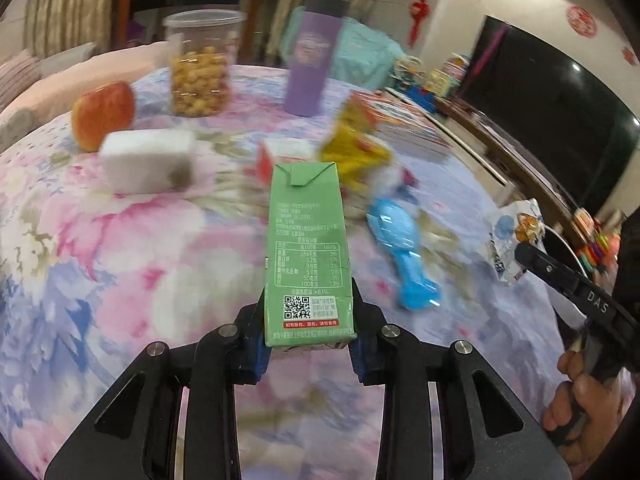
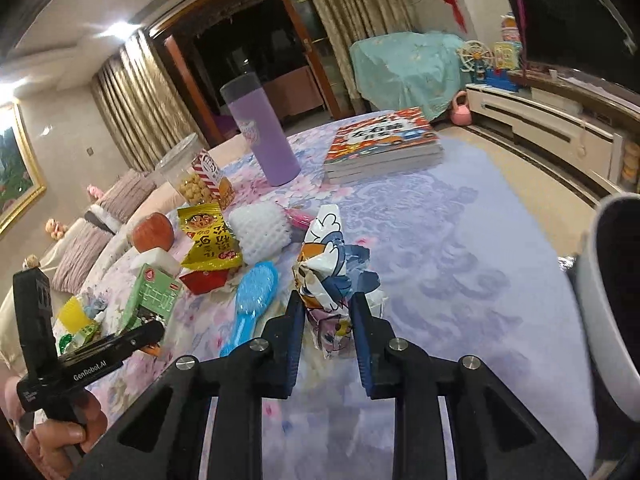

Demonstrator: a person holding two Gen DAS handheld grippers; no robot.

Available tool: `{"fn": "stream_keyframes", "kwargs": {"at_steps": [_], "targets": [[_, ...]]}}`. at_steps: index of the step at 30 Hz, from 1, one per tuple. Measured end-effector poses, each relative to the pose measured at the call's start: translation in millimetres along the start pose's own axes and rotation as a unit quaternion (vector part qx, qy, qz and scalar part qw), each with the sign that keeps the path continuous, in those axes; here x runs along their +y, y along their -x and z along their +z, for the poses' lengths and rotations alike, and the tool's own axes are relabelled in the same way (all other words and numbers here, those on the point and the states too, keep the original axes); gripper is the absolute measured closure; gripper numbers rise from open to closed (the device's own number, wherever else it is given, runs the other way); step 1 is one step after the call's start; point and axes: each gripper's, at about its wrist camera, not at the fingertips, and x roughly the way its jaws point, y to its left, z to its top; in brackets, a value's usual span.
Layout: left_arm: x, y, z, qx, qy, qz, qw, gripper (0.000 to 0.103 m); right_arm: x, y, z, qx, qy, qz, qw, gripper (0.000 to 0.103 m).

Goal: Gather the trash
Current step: 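Carry the green carton and printed wrapper over the trash bin with both tools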

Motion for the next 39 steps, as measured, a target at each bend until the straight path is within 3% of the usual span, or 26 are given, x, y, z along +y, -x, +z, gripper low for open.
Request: {"fn": "stream_keyframes", "kwargs": {"at_steps": [15, 39], "targets": [[-105.1, 10.8, -22.0, 0.024, -0.100, -0.078, 0.9916, 0.073, -41.7, 94.0, -27.4, -0.044, -0.039, -0.022, 0.998, 0.080], [-240.4, -7.4, -24.6, 0.054, -0.215, -0.148, 0.9637, 0.074, -128.1, 170.5, -35.4, -0.093, -0.103, -0.093, 0.986, 0.079]]}}
